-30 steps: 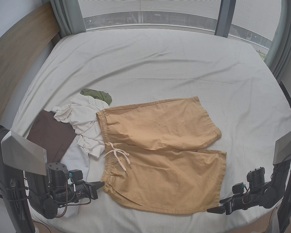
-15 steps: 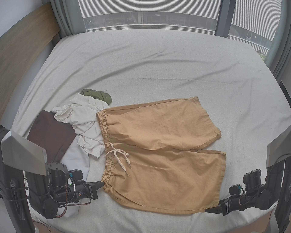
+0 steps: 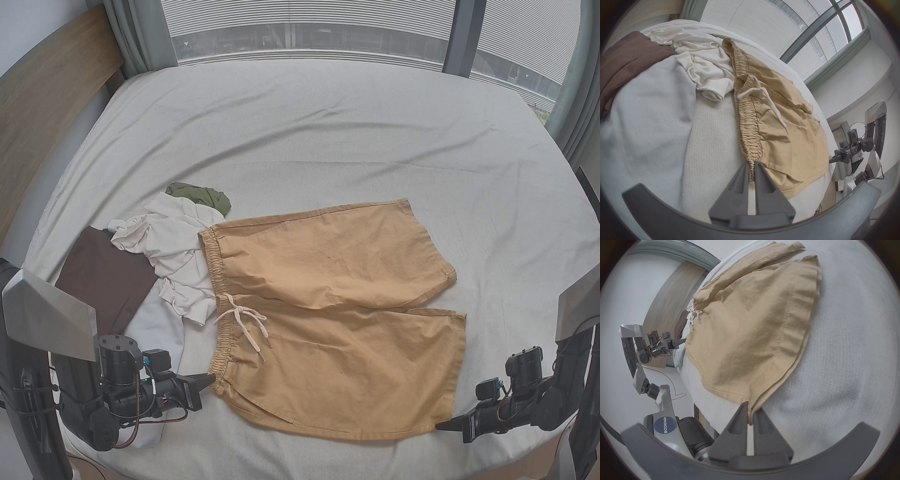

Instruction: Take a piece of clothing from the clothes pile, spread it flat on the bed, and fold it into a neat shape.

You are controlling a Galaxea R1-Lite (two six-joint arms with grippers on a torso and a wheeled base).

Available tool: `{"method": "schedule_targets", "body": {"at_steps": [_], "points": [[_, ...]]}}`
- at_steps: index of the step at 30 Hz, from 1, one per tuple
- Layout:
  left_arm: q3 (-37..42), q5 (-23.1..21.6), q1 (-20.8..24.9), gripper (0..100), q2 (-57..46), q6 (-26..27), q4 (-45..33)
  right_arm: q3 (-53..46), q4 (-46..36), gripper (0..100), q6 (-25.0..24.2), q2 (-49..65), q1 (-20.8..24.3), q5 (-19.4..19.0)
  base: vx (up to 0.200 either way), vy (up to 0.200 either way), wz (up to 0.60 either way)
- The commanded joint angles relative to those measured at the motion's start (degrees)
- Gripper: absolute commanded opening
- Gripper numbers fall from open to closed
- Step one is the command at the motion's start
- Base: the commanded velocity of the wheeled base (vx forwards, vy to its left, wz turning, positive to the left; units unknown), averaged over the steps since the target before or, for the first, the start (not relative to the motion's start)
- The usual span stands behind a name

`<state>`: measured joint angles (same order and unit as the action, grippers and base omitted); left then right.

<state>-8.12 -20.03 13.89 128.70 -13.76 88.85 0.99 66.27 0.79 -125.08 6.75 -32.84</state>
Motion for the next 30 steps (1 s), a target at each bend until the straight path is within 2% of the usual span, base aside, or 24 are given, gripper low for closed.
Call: {"method": "schedule_targets", "body": {"at_steps": [1, 15, 27, 30], "points": [[0.6, -0.1, 0.0, 0, 0.4, 0.1, -0.1, -1.0, -1.9, 0, 0.2, 3.6, -0.3, 0.0, 0.0, 0.0, 0.0], [7.5, -0.4, 0.6, 0, -0.1, 1.8, -0.2, -1.0, -9.3, 0, 0.8, 7.3, -0.1, 0.0, 0.0, 0.0, 0.0], [8.1, -1.0, 1.2, 0, -0.9, 4.1, -6.5, -1.0, -14.6, 0, 3.2, 7.7, 0.2, 0.0, 0.0, 0.0, 0.0], [8.1, -2.1, 1.0, 0, -2.6, 5.5, -10.2, -1.0, -16.4, 0, 3.6, 9.0, 0.2, 0.0, 0.0, 0.0, 0.0]]}}
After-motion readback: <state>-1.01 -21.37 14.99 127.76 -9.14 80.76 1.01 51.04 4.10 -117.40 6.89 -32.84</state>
